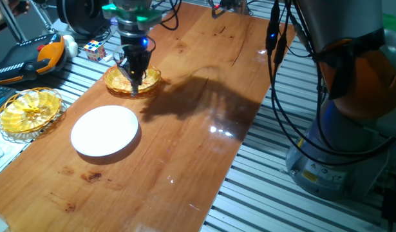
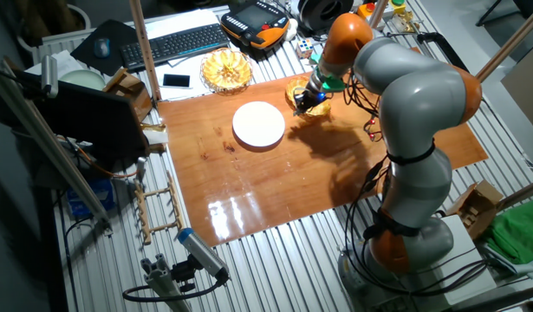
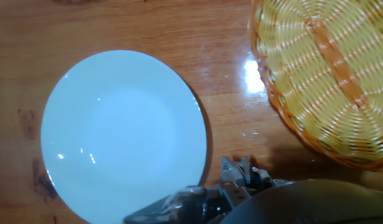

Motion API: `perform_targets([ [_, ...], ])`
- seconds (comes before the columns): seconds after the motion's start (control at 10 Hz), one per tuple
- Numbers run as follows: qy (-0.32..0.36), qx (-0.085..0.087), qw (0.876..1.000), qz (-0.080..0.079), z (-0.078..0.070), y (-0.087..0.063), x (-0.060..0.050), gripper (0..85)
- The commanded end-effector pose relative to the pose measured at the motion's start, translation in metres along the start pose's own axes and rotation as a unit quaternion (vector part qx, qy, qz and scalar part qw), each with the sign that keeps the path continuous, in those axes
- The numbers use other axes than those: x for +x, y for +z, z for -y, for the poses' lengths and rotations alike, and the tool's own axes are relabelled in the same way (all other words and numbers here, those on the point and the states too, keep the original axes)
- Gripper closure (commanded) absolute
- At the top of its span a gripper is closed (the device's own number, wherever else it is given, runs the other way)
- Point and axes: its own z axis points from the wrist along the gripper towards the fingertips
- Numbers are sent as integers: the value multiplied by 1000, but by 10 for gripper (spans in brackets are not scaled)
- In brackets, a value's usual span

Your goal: Use a clamp

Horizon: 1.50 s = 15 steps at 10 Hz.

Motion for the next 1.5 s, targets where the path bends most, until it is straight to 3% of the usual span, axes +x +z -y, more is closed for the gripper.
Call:
perform_targets([
  [0.0, 0, -3, 1000, 1, -2, 2, 0, 843],
  [0.4, -3, -15, 1000, 15, -13, 16, 0, 843],
  [1.4, -2, -43, 999, 15, -18, 47, -6, 843],
])
